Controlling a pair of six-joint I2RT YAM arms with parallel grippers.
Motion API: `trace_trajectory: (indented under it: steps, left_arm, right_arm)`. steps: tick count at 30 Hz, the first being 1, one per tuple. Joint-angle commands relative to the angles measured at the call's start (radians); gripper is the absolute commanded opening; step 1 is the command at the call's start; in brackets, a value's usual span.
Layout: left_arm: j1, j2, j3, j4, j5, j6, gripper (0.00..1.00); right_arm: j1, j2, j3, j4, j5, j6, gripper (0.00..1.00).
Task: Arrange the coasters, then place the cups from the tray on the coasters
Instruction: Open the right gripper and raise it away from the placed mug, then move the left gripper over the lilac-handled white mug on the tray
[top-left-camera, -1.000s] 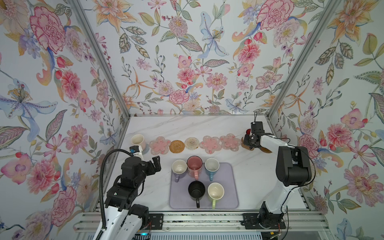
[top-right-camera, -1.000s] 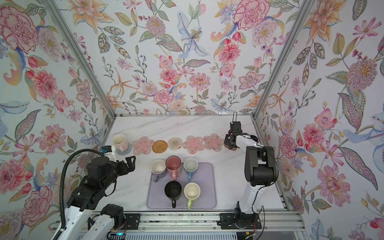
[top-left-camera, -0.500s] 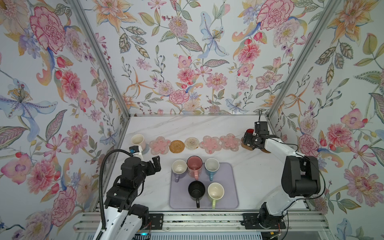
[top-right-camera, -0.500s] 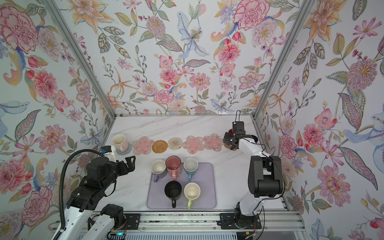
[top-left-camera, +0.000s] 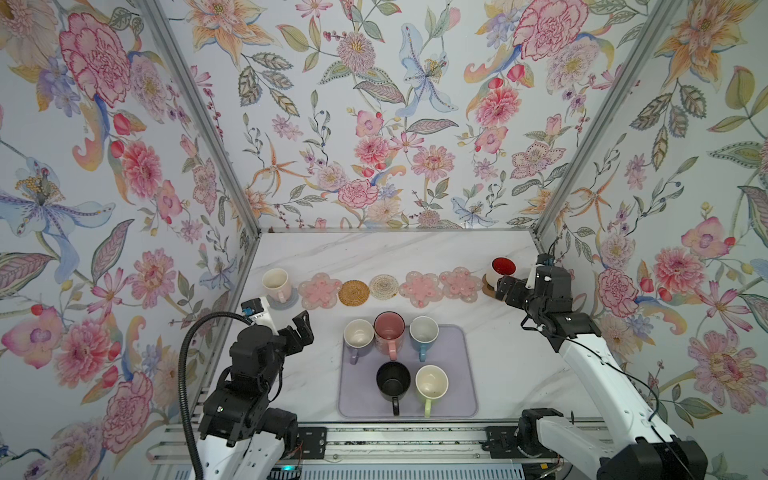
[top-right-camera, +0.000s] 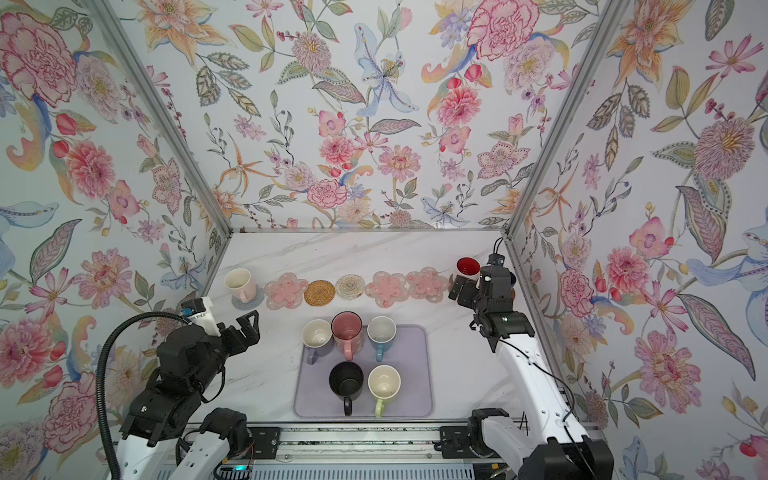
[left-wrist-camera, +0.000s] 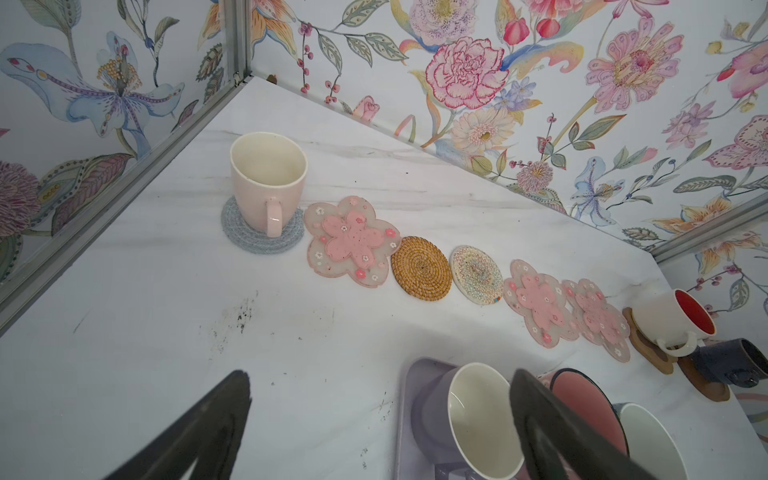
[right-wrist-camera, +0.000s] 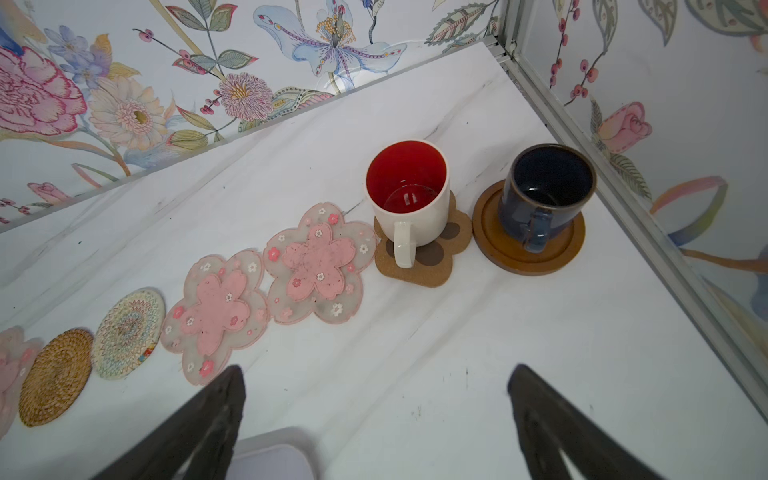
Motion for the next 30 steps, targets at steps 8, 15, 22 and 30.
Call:
trace_trajectory:
  steps: [8,15,22,30]
  left_arm:
    - [-0.008,0.0,-0.031,0.013,0.033,0.001,0.99]
    - [-0.038,0.077,-0.026,0.024,0.118,0.016,0.99]
    - [-0.097,0.163,-0.041,0.015,0.161,-0.068,0.93]
    - [-0.255,0.117,-0.07,-0.038,0.108,-0.158,0.91]
  right_arm:
    - [0.01,-0.118,-0.059,-0.117,-0.007,0.019,0.99]
    - [0.009,-0.173,-0.083,-0.148,-0.03,0.022,0.99]
    - [0.009,-0.142,-0.071,-0.134,-0.04,0.023,0.99]
    - [0.009,-0.122,-0.079,-0.108,-0.044,0.029,0.99]
